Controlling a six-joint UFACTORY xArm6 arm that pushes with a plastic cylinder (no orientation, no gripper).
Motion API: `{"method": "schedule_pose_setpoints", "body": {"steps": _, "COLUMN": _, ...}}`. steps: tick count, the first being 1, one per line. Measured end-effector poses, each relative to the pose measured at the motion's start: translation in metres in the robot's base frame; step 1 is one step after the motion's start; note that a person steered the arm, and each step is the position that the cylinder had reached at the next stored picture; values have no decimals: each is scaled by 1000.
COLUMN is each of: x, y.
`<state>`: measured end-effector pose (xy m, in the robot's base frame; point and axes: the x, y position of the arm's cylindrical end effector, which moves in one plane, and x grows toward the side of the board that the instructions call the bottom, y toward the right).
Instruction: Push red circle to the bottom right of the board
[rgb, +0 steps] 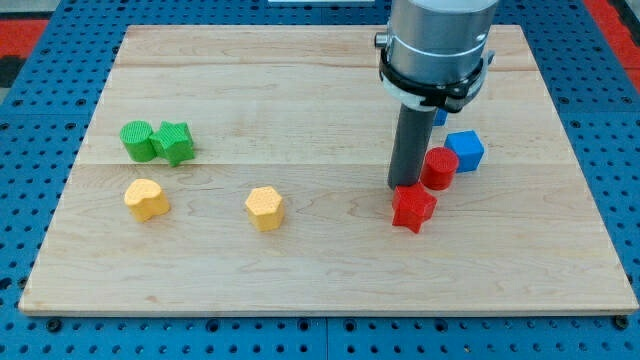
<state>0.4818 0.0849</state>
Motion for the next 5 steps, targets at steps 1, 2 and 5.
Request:
{"method": "schedule_pose_setpoints", "body": {"steps": 1, "x": -6, "y": -9}}
{"method": "schedule_pose_setpoints", "body": {"steps": 2, "x": -42, "y": -11}}
{"method": "schedule_pose_setpoints", "body": {"steps": 5, "x": 11, "y": 97}}
